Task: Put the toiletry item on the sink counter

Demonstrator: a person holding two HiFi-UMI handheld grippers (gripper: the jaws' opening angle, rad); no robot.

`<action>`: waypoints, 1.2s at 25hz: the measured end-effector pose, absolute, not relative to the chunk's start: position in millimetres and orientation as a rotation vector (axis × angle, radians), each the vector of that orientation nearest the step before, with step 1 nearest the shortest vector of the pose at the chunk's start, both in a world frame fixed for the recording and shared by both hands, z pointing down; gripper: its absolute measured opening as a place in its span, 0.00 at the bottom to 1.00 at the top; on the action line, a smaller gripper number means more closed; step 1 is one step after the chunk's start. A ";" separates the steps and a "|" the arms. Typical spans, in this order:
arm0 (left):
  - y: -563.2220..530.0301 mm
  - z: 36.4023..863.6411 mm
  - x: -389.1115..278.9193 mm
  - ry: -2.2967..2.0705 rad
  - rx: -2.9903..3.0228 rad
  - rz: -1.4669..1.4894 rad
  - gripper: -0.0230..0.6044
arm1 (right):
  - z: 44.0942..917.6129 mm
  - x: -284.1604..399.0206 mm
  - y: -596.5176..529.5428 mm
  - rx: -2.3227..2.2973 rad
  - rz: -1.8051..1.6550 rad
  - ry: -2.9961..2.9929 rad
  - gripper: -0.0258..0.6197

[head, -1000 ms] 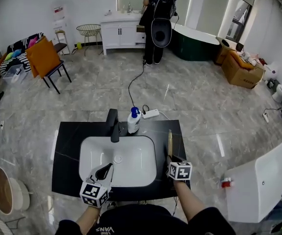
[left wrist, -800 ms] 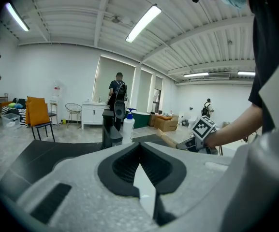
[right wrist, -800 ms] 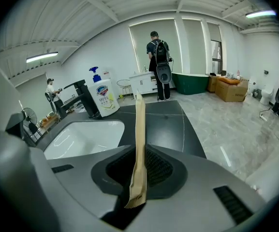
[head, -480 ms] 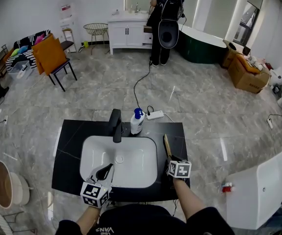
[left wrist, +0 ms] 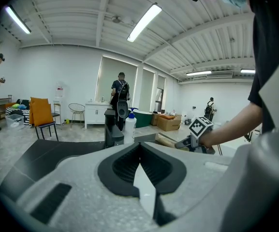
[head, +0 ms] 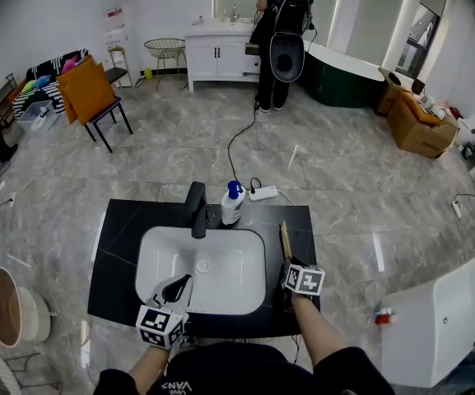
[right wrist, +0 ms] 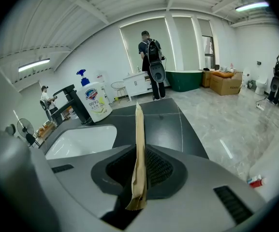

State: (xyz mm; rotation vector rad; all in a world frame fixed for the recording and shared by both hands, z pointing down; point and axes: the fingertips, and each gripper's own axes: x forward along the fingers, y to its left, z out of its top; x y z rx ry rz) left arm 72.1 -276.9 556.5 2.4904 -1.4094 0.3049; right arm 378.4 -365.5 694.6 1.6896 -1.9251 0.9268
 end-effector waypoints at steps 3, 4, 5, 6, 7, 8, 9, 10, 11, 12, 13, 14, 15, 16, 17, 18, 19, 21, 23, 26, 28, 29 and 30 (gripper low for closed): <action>-274.4 557.3 73.4 -1.403 2.493 0.309 0.05 | 694.3 382.0 -366.3 1.721 0.944 -1.925 0.13; -273.4 557.2 73.3 -1.402 2.492 0.310 0.05 | 693.5 382.5 -366.1 1.726 0.946 -1.926 0.13; -272.7 556.8 73.1 -1.402 2.492 0.310 0.05 | 692.4 383.2 -365.9 1.732 0.946 -1.926 0.13; -272.3 556.3 73.0 -1.402 2.493 0.309 0.05 | 691.3 384.3 -365.9 1.740 0.945 -1.924 0.14; -272.0 556.0 73.2 -1.401 2.495 0.308 0.05 | 690.5 385.9 -366.1 1.749 0.943 -1.921 0.16; -271.9 556.1 73.6 -1.400 2.496 0.307 0.05 | 690.2 387.6 -366.2 1.756 0.940 -1.918 0.18; -271.9 556.6 73.8 -1.399 2.498 0.306 0.05 | 690.5 388.9 -366.2 1.760 0.937 -1.915 0.18; -271.7 557.2 74.0 -1.398 2.498 0.306 0.05 | 690.9 389.9 -365.9 1.761 0.934 -1.913 0.18; -271.4 557.7 74.1 -1.397 2.499 0.306 0.05 | 691.2 391.0 -365.3 1.763 0.931 -1.909 0.18; -270.8 557.8 74.3 -1.396 2.499 0.305 0.05 | 691.2 392.2 -364.2 1.766 0.929 -1.902 0.19; -269.9 557.6 74.5 -1.395 2.500 0.305 0.05 | 691.2 393.6 -362.9 1.771 0.928 -1.895 0.20; -269.0 557.2 74.6 -1.394 2.501 0.306 0.05 | 690.9 394.9 -361.7 1.775 0.927 -1.889 0.22; -268.3 556.6 74.6 -1.393 2.502 0.308 0.05 | 690.6 395.7 -360.7 1.778 0.928 -1.885 0.22; -267.8 556.1 74.6 -1.391 2.502 0.309 0.05 | 690.1 396.5 -360.0 1.779 0.929 -1.882 0.22; -267.3 555.6 74.7 -1.390 2.501 0.310 0.05 | 689.8 397.3 -359.3 1.780 0.931 -1.879 0.22; -266.8 555.3 74.9 -1.389 2.501 0.311 0.05 | 689.8 398.4 -358.4 1.781 0.932 -1.874 0.23; -266.3 555.3 75.1 -1.387 2.501 0.312 0.05 | 690.1 399.6 -357.1 1.783 0.934 -1.868 0.24; -265.6 555.8 75.6 -1.382 2.503 0.314 0.05 | 691.9 401.7 -354.4 1.786 0.938 -1.855 0.24; -265.8 556.9 75.9 -1.377 2.507 0.317 0.05 | 694.0 402.7 -352.2 1.785 0.942 -1.848 0.25; -265.9 557.1 76.9 -1.367 2.510 0.320 0.05 | 694.9 404.8 -347.2 1.789 0.941 -1.836 0.26; -266.2 556.2 77.9 -1.358 2.515 0.319 0.05 | 693.2 406.5 -343.9 1.798 0.936 -1.829 0.26; -266.7 555.9 78.4 -1.352 2.518 0.318 0.05 | 691.8 407.1 -342.6 1.804 0.933 -1.827 0.27; -267.5 555.6 78.8 -1.345 2.522 0.316 0.05 | 690.1 407.4 -341.7 1.809 0.928 -1.827 0.27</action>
